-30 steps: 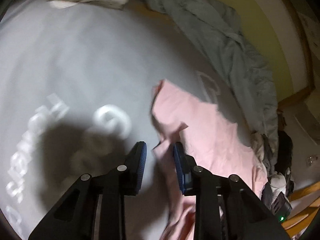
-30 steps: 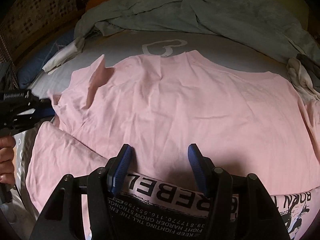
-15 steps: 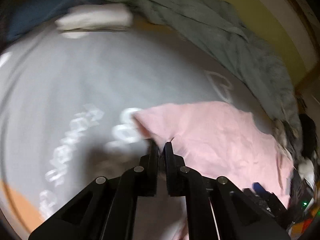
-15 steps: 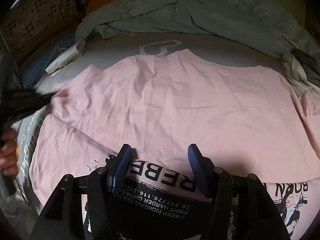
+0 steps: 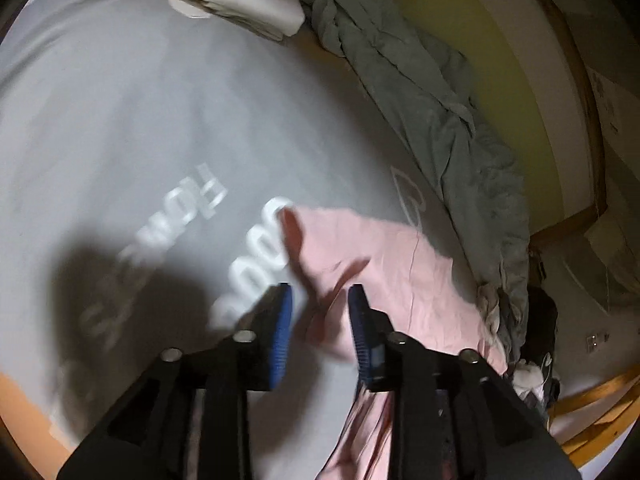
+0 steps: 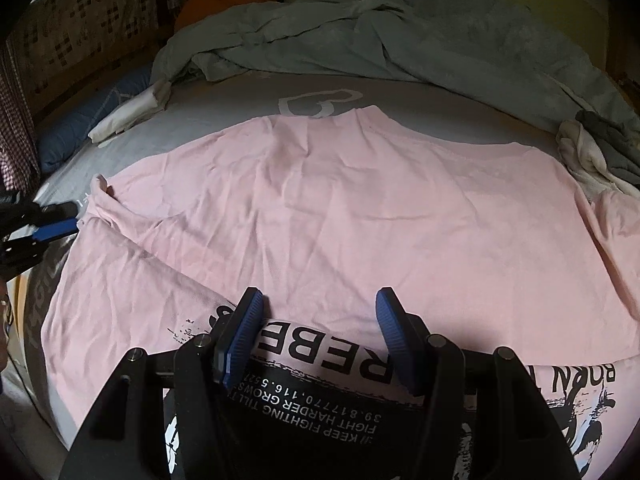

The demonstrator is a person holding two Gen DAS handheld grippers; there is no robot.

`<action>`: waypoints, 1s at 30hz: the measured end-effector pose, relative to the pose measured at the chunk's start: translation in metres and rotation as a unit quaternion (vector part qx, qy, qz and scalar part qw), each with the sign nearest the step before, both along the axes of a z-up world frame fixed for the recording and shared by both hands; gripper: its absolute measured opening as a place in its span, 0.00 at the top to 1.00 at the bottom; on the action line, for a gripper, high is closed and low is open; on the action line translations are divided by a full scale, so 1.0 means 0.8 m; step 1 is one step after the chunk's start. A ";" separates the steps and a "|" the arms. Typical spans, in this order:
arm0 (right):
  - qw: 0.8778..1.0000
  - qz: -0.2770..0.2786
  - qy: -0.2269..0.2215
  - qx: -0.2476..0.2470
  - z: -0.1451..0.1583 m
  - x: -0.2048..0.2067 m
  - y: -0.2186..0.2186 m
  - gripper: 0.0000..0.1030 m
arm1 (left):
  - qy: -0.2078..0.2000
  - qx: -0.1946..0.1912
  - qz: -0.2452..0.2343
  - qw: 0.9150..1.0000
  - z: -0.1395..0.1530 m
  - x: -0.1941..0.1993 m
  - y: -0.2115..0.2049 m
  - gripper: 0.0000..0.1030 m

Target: Fold small clothes

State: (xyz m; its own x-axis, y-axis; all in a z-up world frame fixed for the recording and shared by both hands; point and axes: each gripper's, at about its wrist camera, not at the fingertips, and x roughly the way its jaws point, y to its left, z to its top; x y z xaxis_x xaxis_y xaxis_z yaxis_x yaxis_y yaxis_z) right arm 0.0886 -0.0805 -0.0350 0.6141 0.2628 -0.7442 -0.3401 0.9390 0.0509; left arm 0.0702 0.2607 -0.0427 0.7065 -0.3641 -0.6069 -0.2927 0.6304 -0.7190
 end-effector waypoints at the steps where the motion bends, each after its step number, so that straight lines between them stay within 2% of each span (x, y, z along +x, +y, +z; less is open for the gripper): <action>1: 1.000 0.000 0.000 0.000 0.000 0.000 0.000 0.42 | 0.000 -0.007 -0.002 1.000 -0.001 0.012 0.000 0.72; 3: 1.000 -0.001 -0.001 -0.001 0.000 0.000 -0.001 0.42 | 0.009 -0.008 -0.004 1.000 -0.005 0.031 -0.002 0.72; 5: 1.000 -0.001 -0.001 0.001 0.001 -0.001 -0.002 0.42 | 0.024 0.021 0.013 0.999 -0.006 0.037 -0.002 0.85; 6: 1.000 0.000 -0.001 0.003 0.002 -0.003 -0.003 0.42 | 0.025 0.032 0.016 0.999 -0.005 0.037 -0.008 0.96; 7: 1.000 0.001 0.001 0.007 0.003 -0.004 -0.005 0.42 | 0.016 0.041 0.014 0.999 0.000 0.041 -0.013 0.97; 8: 1.000 0.002 0.002 0.014 0.005 -0.006 -0.008 0.42 | -0.010 0.046 0.012 0.999 0.011 0.041 -0.020 0.97; 10: 1.000 0.002 0.005 0.028 0.008 -0.009 -0.014 0.42 | -0.091 0.057 -0.021 0.994 0.047 0.035 -0.042 0.97; 11: 0.999 0.000 0.009 0.038 0.009 -0.009 -0.019 0.42 | -0.128 0.075 -0.047 0.988 0.068 0.032 -0.060 0.97; 12: 0.999 -0.003 0.014 0.049 0.011 -0.009 -0.024 0.42 | -0.173 0.108 -0.088 0.975 0.096 0.026 -0.092 0.97; 14: 0.998 -0.008 0.022 0.065 0.014 -0.009 -0.035 0.42 | -0.209 0.144 -0.164 0.953 0.122 0.018 -0.154 0.96; 15: 0.997 -0.014 0.024 0.068 0.016 -0.010 -0.041 0.42 | -0.204 0.141 -0.208 0.946 0.123 0.018 -0.183 0.89; 16: 0.997 -0.023 0.021 0.065 0.020 -0.010 -0.049 0.42 | -0.187 0.126 -0.261 0.939 0.116 0.020 -0.208 0.70; 17: 0.998 -0.030 0.015 0.060 0.023 -0.010 -0.055 0.42 | -0.166 0.119 -0.289 0.935 0.109 0.020 -0.225 0.56; 18: 0.998 -0.044 0.006 0.054 0.029 -0.010 -0.063 0.42 | -0.151 0.121 -0.303 0.933 0.101 0.014 -0.237 0.56; 20: 0.996 -0.070 -0.014 0.048 0.043 -0.009 -0.084 0.42 | -0.145 0.153 -0.311 0.927 0.092 -0.005 -0.245 0.57; 22: 0.995 -0.085 -0.025 0.051 0.057 -0.005 -0.103 0.42 | -0.123 0.181 -0.289 0.932 0.085 -0.020 -0.231 0.55; 23: 0.994 -0.090 -0.029 0.057 0.064 -0.003 -0.110 0.42 | -0.115 0.181 -0.280 0.936 0.082 -0.024 -0.226 0.55; 25: 0.993 -0.086 -0.034 0.074 0.078 0.002 -0.116 0.42 | -0.096 0.180 -0.240 0.949 0.079 -0.031 -0.195 0.51; 27: 0.994 -0.065 -0.031 0.084 0.087 0.013 -0.108 0.42 | -0.072 0.204 -0.176 0.960 0.072 -0.027 -0.171 0.51; 28: 0.994 -0.044 -0.023 0.095 0.090 0.019 -0.098 0.42 | -0.065 0.208 -0.158 0.963 0.068 -0.027 -0.162 0.52; 29: 0.994 -0.019 -0.009 0.109 0.092 0.027 -0.086 0.42 | -0.058 0.203 -0.143 0.967 0.063 -0.026 -0.147 0.53; 30: 0.992 -0.001 0.002 0.122 0.092 0.035 -0.077 0.42 | -0.058 0.181 -0.135 0.973 0.058 -0.022 -0.135 0.53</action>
